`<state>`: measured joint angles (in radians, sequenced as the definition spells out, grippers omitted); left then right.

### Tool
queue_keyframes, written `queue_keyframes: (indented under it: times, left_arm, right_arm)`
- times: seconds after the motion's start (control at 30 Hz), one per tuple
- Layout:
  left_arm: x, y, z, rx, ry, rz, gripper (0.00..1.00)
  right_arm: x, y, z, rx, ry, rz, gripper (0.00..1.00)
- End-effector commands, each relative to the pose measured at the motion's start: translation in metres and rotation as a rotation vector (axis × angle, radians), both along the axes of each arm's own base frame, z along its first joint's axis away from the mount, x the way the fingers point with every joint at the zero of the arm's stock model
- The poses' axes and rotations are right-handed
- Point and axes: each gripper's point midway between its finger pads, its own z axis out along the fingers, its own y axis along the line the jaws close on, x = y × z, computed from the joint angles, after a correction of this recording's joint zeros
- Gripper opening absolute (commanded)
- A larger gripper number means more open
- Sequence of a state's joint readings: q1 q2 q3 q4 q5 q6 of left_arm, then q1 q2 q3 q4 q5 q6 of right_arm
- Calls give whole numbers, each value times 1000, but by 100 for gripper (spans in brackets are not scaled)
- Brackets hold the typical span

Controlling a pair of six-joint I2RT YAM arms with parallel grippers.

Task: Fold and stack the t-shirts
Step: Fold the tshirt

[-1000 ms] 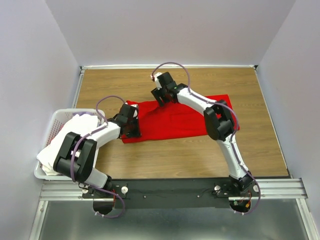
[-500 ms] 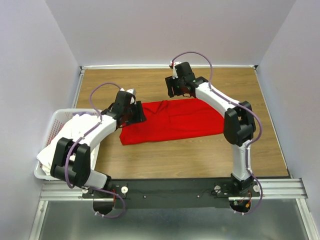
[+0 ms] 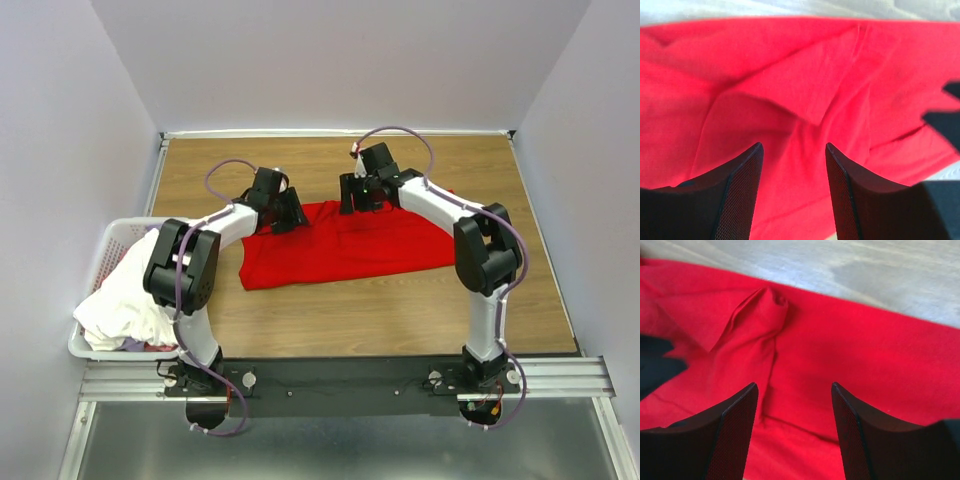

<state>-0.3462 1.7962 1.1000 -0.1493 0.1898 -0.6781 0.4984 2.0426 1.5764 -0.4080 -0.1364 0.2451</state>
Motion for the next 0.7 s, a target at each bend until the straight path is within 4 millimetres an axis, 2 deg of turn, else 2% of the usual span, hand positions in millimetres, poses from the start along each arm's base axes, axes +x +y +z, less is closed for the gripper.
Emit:
queue_keyframes:
  times: [0.0, 0.17, 0.37, 0.47, 0.5, 0.57, 0.63, 0.67]
  left_arm:
    - [27, -9, 8, -39, -43, 29, 60]
    - [39, -10, -6, -24, -27, 44, 54]
    - [48, -15, -10, -28, -26, 41, 42]
    - [50, -15, -14, -22, -21, 41, 30]
    - [50, -15, -11, -19, -23, 36, 18]
    - [51, -14, -7, -10, -33, 37, 9]
    - [51, -8, 5, 14, -59, 35, 0]
    - [51, -5, 15, 21, -78, 34, 0]
  right_arm:
    - [-8, 9, 30, 91, -33, 6, 67]
    - [-17, 3, 28, 90, -24, -3, 67]
    - [-24, -3, 25, 79, -17, -16, 67]
    - [-26, -4, 26, 80, -18, -19, 67]
    - [-26, -5, 25, 80, -16, -20, 67]
    - [-27, -4, 26, 82, -19, -18, 67]
    - [-27, -4, 26, 84, -15, -17, 67]
    - [-27, -4, 26, 84, -15, -17, 67]
